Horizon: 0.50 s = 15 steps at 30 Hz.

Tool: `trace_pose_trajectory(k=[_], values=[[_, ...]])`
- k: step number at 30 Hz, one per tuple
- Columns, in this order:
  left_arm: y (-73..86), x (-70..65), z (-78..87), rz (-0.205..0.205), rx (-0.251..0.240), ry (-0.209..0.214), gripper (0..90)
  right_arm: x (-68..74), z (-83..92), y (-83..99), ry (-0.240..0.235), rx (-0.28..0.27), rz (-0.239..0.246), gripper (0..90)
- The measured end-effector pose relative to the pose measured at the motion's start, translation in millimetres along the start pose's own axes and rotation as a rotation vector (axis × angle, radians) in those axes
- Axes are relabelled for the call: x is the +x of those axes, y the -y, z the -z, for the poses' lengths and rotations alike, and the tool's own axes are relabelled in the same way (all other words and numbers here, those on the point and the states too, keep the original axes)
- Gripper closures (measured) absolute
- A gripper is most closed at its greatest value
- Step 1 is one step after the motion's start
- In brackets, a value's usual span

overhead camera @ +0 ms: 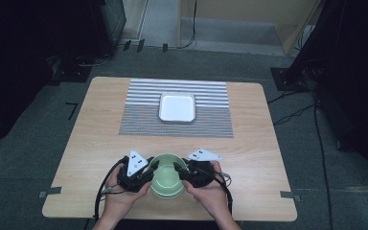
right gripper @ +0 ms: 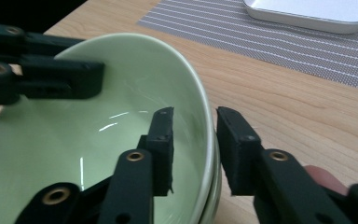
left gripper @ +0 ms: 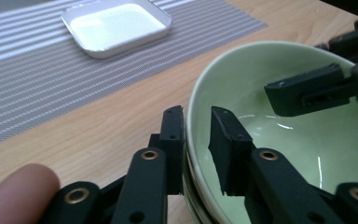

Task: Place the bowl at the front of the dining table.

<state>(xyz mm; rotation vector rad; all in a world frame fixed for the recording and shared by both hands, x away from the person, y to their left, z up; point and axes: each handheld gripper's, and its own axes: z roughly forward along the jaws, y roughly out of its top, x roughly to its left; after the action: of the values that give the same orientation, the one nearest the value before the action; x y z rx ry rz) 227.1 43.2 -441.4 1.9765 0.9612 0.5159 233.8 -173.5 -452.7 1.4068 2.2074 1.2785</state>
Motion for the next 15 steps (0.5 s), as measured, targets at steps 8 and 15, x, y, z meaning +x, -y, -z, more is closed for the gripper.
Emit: trace_pose_trajectory(k=[8,15], values=[[0.1,-1.9,1.0,-0.019,-0.018,-0.021,83.1,-0.6,-1.1,4.1,0.038,-0.030,0.037,80.2],[2.2,-6.0,-0.3,-0.078,-0.034,-0.061,83.1,-1.7,-1.4,7.0,0.029,-0.064,0.031,79.7]])
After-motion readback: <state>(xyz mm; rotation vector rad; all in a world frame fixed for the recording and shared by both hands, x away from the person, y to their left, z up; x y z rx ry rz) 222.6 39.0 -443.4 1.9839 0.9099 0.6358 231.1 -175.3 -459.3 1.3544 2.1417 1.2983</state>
